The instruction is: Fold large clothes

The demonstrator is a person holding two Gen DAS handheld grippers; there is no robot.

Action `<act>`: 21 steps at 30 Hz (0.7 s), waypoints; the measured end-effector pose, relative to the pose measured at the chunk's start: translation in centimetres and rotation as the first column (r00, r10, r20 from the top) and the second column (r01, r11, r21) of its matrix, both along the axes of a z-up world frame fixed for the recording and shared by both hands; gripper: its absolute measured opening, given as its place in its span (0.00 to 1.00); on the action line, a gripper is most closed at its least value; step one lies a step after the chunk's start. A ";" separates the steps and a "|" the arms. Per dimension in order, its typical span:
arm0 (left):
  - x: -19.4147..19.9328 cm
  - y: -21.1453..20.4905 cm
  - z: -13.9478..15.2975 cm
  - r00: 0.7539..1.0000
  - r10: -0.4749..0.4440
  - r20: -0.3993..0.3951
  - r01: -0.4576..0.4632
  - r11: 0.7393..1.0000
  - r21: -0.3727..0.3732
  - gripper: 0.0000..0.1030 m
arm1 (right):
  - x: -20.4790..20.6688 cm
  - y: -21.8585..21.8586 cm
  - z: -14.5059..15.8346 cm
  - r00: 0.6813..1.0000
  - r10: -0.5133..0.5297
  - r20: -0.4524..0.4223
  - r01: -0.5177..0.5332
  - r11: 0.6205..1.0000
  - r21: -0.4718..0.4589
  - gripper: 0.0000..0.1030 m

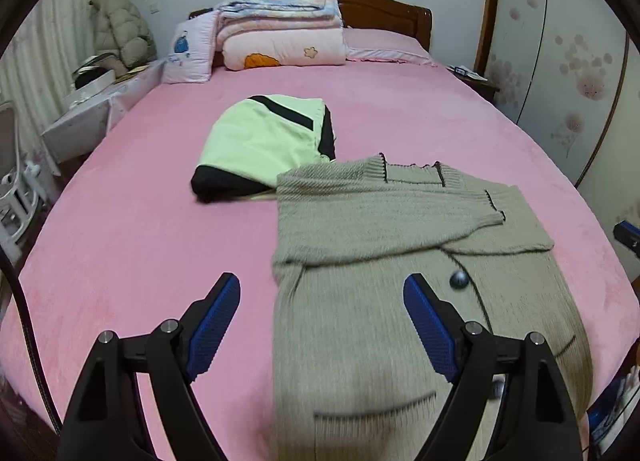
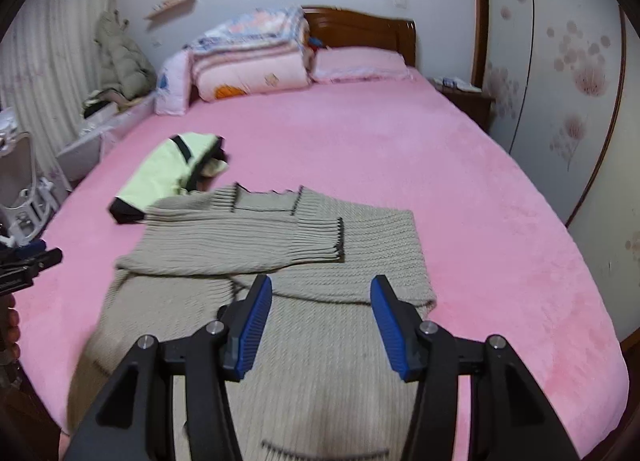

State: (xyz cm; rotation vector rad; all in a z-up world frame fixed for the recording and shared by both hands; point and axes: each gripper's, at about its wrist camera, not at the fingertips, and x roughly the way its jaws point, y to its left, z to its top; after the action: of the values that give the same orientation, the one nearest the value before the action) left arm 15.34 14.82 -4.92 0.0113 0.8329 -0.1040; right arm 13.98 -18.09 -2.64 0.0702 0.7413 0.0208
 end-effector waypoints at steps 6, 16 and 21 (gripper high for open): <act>-5.6 1.7 -4.4 0.994 0.003 -0.105 -0.008 0.999 -0.053 0.81 | -5.9 -0.6 -1.0 1.000 0.012 0.015 -0.011 0.999 -0.030 0.51; -13.6 5.0 -14.4 0.943 0.045 -0.331 -0.054 0.998 -0.018 0.81 | -13.9 -4.0 -10.6 0.981 -0.016 -0.195 0.007 0.999 -0.049 0.51; -16.3 6.2 -16.1 0.933 0.028 -0.359 -0.057 0.996 -0.070 0.82 | -17.0 -6.8 -14.7 0.946 -0.037 -0.323 0.031 0.999 -0.022 0.51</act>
State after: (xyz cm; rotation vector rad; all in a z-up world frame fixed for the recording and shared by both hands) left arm -0.92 21.05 -21.06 -0.1032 1.1931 -0.0994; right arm -3.03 -24.84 -17.35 0.0708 1.0693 -0.0307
